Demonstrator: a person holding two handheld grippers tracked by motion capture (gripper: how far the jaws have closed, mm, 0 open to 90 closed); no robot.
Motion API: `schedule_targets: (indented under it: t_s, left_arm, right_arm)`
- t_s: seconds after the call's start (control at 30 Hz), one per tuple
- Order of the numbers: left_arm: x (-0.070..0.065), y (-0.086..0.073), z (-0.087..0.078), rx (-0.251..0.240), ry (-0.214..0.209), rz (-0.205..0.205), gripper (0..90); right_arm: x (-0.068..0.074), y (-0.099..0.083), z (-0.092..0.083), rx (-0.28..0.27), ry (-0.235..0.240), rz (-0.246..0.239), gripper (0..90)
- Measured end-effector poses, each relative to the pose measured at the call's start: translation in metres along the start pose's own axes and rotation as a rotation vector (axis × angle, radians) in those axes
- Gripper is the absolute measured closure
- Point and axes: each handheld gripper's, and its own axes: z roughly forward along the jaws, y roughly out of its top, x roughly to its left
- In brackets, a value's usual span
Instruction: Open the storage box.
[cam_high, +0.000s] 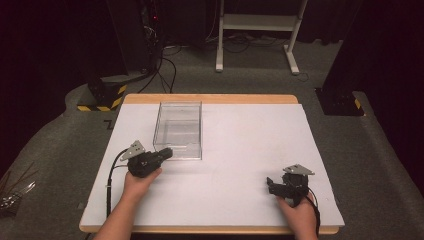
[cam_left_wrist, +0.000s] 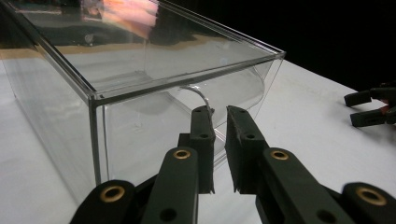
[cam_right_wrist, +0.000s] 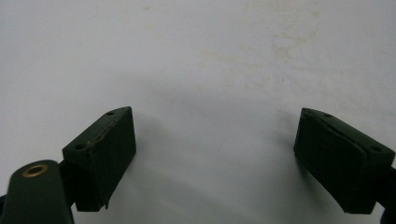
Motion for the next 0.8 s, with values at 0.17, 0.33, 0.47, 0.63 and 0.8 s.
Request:
schedule_targets:
  t_s: [0.17, 0.33, 0.47, 0.63, 0.8]
  left_arm:
    - [-0.001, -0.002, -0.003, -0.005, -0.009, 0.003, 81.9]
    - [-0.003, -0.004, -0.005, -0.009, -0.015, 0.003, 82.3]
    - [-0.005, -0.005, -0.007, -0.011, -0.019, 0.005, 82.5]
    - [-0.007, -0.007, -0.010, -0.013, -0.026, 0.005, 82.8]
    - [-0.009, -0.008, -0.012, -0.004, -0.029, 0.015, 82.9]
  right_arm:
    - [0.000, 0.000, 0.000, 0.000, 0.000, 0.000, 12.8]
    - [0.000, 0.000, 0.000, -0.001, -0.001, 0.000, 12.8]
    - [0.000, 0.000, 0.000, -0.001, -0.001, 0.000, 12.8]
    - [0.000, 0.000, 0.000, -0.001, -0.001, -0.001, 12.8]
    - [0.000, 0.000, 0.000, 0.000, -0.001, 0.001, 12.8]
